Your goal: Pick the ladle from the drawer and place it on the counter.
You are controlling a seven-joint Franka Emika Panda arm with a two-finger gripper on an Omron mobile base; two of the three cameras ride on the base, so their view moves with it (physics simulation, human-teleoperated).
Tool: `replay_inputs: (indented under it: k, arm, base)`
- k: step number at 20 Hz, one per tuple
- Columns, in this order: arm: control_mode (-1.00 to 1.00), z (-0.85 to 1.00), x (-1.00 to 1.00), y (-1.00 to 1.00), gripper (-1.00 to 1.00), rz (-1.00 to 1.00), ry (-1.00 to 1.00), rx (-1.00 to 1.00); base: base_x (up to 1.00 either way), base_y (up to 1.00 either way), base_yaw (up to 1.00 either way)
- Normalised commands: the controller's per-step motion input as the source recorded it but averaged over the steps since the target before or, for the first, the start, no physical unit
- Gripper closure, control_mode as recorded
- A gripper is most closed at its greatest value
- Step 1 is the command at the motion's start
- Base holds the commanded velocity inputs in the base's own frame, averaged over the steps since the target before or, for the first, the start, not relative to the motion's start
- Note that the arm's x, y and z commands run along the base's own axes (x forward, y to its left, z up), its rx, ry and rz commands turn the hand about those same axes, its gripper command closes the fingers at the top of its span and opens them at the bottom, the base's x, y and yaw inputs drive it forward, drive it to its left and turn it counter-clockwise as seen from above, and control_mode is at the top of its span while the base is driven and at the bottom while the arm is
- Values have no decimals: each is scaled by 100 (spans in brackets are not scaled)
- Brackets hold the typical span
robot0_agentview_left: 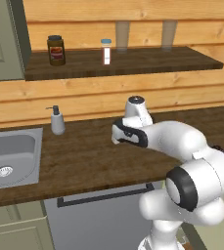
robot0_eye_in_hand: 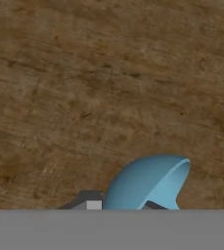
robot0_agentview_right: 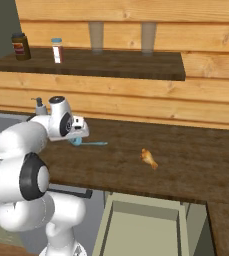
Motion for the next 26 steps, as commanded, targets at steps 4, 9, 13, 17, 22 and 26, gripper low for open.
replay_inputs:
  k: [4,9,13,17,22,26]
  arm:
    - [-100,-46,24,-14,100,0,4,0]
    - [-100,-57,8,-2,100,0,0,0]
    - [-100,-61,2,-1,100,0,-2,2]
    - [-100,-40,7,-1,100,0,-4,2]
    - [-100,-33,10,0,100,0,-5,0]
    - [-100,-6,4,0,-100,0,-1,0]
  base:
    - [0,0,0]
    - [0,0,0]
    - [0,0,0]
    - [0,0,0]
    - [0,0,0]
    - [0,0,0]
